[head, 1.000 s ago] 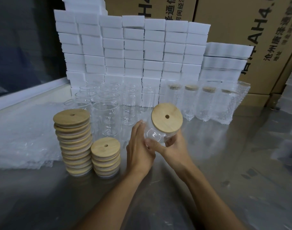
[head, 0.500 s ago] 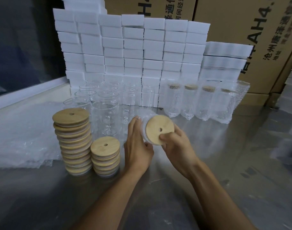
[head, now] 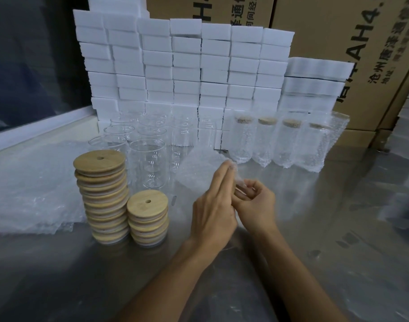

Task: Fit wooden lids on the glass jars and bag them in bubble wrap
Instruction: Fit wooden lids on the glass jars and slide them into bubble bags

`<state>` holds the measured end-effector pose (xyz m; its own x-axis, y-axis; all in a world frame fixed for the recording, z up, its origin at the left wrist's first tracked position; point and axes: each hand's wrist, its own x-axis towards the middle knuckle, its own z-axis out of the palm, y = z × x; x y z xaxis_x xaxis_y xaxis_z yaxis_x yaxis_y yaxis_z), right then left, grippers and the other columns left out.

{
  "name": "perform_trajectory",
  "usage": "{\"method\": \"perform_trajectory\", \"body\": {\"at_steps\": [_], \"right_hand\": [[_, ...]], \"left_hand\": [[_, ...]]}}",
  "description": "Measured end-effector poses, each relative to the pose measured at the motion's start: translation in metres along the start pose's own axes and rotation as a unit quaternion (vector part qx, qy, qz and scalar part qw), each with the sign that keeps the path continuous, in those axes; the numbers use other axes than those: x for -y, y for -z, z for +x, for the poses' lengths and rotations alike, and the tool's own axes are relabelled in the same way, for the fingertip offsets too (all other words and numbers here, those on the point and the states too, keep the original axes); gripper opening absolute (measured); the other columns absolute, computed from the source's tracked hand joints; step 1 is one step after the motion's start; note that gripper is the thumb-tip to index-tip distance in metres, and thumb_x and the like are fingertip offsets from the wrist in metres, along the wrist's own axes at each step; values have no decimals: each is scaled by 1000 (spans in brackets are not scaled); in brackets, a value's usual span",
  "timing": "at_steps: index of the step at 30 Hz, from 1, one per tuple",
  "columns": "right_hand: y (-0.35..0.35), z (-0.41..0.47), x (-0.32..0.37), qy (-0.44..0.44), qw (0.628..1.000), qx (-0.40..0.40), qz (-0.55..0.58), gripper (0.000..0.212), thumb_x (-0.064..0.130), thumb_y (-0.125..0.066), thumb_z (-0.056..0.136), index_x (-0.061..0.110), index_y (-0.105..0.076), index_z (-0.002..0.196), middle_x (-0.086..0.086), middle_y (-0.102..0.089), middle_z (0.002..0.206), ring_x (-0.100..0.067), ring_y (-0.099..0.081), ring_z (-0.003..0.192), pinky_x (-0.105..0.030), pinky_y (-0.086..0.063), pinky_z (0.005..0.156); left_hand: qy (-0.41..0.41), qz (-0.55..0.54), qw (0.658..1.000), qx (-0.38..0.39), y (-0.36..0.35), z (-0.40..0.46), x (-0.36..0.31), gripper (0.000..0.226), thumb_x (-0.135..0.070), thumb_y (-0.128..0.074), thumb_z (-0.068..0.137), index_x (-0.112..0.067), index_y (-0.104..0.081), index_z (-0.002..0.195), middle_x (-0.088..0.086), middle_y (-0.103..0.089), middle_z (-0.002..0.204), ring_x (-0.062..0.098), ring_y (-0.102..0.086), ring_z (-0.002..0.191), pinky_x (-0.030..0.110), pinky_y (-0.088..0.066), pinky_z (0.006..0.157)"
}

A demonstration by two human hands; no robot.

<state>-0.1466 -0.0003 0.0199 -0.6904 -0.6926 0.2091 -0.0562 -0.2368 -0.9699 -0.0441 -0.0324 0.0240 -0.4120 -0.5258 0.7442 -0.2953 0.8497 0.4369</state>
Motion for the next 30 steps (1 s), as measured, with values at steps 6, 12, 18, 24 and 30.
{"method": "perform_trajectory", "body": {"at_steps": [6, 12, 18, 24, 30], "right_hand": [[2, -3, 4, 17, 984, -66, -162, 37, 34, -92, 61, 12, -64, 72, 3, -71, 63, -4, -68, 59, -25, -53, 59], [1, -7, 14, 89, 961, -123, -232, 50, 47, -77, 84, 15, -49, 58, 4, -51, 66, -2, -48, 58, -16, -34, 56], [-3, -8, 18, 86, 980, -136, -114, 50, 26, -67, 96, 18, -34, 59, -2, -46, 57, -17, -53, 53, -43, -50, 57], [-1, -6, 29, 18, 983, -160, 83, 28, 12, -60, 97, 14, -49, 72, -1, -78, 80, -13, -68, 53, -25, -51, 45], [2, -6, 38, -21, 983, -119, 137, 5, 1, -63, 88, 1, -66, 83, -3, -77, 77, -10, -56, 48, -22, -50, 46]], "left_hand": [[-30, 15, 999, -11, 7, 3, -2, 77, 9, -58, 61, -4, -53, 137, 5, -48, 147, 28, -67, 106, 41, -59, 66], [-93, 67, 991, -74, 15, 9, -2, 50, -3, -44, 81, -4, -62, 127, 5, -60, 135, 27, -69, 96, 38, -58, 59], [-85, 10, 993, -83, 14, 7, 1, 55, -9, -50, 78, -5, -56, 133, 6, -56, 138, 27, -61, 111, 42, -55, 80], [-103, -48, 990, -80, 14, 4, 10, 95, -44, -78, 68, -9, -33, 144, 9, -39, 145, 24, -38, 136, 46, -37, 106], [29, -94, 993, -61, 7, 3, 27, 106, -34, -85, 61, -28, -22, 145, 2, -40, 147, 18, -39, 137, 40, -38, 109]]}}
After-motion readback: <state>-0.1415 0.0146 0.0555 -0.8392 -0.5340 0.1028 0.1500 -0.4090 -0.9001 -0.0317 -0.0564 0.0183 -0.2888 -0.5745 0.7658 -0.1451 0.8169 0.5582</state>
